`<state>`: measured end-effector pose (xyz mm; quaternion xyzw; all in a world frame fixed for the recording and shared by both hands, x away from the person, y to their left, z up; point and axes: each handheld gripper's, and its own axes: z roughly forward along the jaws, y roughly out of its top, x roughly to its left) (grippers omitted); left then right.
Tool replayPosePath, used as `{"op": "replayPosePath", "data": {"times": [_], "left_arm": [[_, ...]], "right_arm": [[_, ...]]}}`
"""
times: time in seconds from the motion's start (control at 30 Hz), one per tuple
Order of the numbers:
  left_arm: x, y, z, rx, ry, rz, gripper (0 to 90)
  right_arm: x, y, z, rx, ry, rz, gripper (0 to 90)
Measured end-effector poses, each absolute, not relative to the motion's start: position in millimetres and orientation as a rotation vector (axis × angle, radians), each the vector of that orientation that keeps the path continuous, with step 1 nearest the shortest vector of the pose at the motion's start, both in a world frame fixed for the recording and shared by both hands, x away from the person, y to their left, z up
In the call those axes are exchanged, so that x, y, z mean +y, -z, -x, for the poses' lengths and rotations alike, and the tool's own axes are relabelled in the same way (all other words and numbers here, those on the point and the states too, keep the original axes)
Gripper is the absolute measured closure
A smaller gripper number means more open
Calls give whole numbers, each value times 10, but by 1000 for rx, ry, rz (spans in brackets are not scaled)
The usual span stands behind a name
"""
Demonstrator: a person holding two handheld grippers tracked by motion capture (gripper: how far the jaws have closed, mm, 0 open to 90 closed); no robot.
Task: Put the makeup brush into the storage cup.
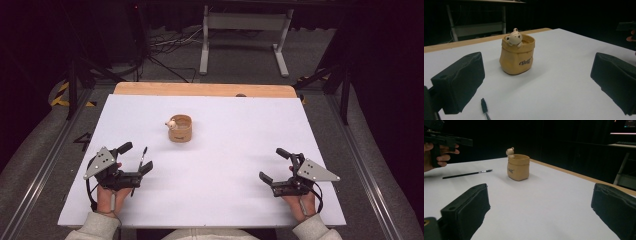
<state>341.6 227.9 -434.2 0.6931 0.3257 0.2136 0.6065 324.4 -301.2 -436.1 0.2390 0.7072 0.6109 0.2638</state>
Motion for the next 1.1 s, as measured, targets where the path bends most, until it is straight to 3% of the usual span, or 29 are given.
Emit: {"op": "replayPosePath", "data": {"times": [0.23, 0.57, 1.1], "left_arm": [[2254, 4255, -3471, 754, -481, -1633, 0], [2226, 3973, -3550, 886, -421, -1869, 0], [2197, 3899, -3718, 985, -343, -2110, 2]], "right_arm": [[-3018, 4359, -3241, 1909, -1654, -647, 19], [-3076, 4340, -3249, 1883, -1670, -681, 23], [-3071, 4357, -3266, 1907, -1681, -704, 31]]}}
